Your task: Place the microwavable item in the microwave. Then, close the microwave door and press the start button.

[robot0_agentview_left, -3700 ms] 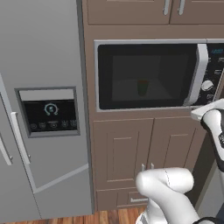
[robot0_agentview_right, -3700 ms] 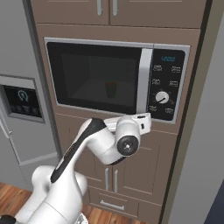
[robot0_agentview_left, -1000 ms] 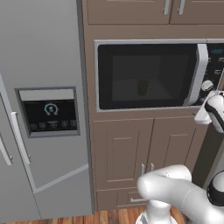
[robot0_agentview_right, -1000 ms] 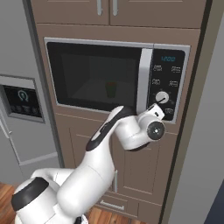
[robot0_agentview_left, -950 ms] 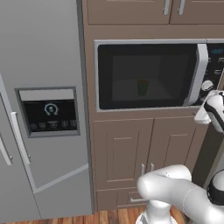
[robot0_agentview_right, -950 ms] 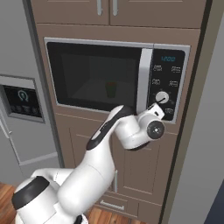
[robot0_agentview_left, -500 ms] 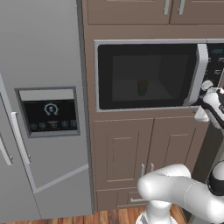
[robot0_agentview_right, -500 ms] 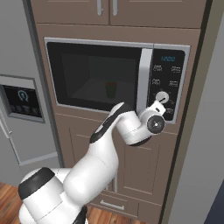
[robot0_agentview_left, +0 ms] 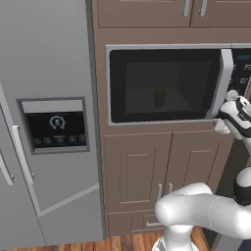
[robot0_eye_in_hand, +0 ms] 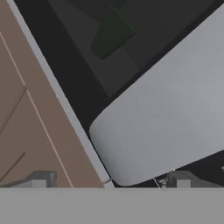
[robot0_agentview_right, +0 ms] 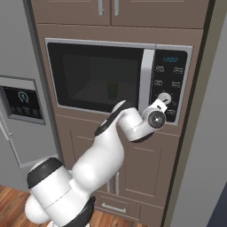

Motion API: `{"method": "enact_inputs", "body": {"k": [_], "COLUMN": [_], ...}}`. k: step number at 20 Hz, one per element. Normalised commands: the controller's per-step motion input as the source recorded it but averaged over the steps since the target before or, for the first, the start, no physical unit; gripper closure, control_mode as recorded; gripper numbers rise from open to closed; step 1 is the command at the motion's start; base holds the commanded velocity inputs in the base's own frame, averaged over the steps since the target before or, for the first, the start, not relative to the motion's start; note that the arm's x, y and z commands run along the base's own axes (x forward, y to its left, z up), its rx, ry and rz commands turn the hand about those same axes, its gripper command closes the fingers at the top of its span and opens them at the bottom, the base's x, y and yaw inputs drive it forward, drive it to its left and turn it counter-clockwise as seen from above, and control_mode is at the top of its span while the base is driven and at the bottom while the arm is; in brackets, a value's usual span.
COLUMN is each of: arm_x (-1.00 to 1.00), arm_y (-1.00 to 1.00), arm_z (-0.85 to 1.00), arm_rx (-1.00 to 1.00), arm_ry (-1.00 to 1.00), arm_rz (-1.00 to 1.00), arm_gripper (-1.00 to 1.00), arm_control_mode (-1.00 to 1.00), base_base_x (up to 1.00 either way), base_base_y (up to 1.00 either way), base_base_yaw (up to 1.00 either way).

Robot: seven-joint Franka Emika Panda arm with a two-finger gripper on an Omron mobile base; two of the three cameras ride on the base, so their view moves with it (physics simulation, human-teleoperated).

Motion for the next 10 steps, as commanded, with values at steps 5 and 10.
{"method": "enact_inputs", "body": {"k": [5, 10], "arm_x": [0.36, 0.17], "arm_y": [0.0, -0.09], "arm_z": [-0.24, -0.13], "arm_rx": [0.0, 0.0], "arm_ry": [0.09, 0.06], "arm_rz": [0.01, 0.0], "arm_gripper": [-1.0, -1.0], "arm_control_mode": [-1.0, -1.0], "base_base_x": [0.0, 0.0], "base_base_y": [0.0, 0.0], "base_base_yaw": [0.0, 0.0]}}
